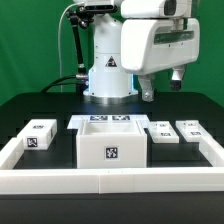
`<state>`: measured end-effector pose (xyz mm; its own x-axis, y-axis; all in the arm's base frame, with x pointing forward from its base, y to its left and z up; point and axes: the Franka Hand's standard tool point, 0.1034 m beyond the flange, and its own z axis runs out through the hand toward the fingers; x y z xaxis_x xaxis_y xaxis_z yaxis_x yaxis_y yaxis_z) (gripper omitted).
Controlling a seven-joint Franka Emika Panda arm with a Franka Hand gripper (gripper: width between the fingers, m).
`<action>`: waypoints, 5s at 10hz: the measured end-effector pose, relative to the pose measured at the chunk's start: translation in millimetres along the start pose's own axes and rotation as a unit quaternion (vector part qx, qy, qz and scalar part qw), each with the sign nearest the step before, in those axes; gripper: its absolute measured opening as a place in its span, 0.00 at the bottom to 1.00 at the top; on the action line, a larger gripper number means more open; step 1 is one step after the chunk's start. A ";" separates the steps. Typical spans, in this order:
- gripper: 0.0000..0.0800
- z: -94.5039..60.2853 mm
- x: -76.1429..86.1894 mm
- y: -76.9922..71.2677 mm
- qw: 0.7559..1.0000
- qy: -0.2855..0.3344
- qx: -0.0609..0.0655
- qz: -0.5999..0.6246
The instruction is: Assemble cabinet
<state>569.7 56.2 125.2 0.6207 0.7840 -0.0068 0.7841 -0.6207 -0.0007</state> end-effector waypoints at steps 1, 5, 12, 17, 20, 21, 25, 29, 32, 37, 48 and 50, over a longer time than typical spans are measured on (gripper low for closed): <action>1.00 0.0 0.0 0.0 1.000 0.000 0.000 0.000; 1.00 0.0 0.0 0.0 1.000 0.000 0.000 0.000; 1.00 13.7 -26.5 -21.1 0.979 0.000 -0.027 -0.201; 1.00 21.4 -33.8 -22.7 0.968 0.004 -0.031 -0.248; 1.00 35.0 -64.5 -25.5 0.934 -0.008 -0.023 -0.358; 1.00 34.8 -64.1 -25.4 0.936 -0.008 -0.023 -0.352; 1.00 36.3 -68.3 -26.9 0.934 -0.009 -0.021 -0.356; 1.00 61.5 -120.1 -52.8 0.939 -0.017 0.010 -0.343; 1.00 81.1 -124.0 -57.5 0.941 -0.012 0.016 -0.339; 1.00 102.7 -117.9 -53.6 0.941 -0.009 0.025 -0.338; 0.05 101.8 -117.0 -52.7 0.942 -0.008 0.022 -0.335; 0.05 101.8 -117.0 -52.7 0.942 -0.008 0.022 -0.335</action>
Offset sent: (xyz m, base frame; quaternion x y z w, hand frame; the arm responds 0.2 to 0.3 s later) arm 0.0000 0.0000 0.0000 0.0000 0.0000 0.0000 1.0000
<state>455.2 -3.3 24.2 -0.0148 0.9999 -0.0062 0.9986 0.0145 -0.0511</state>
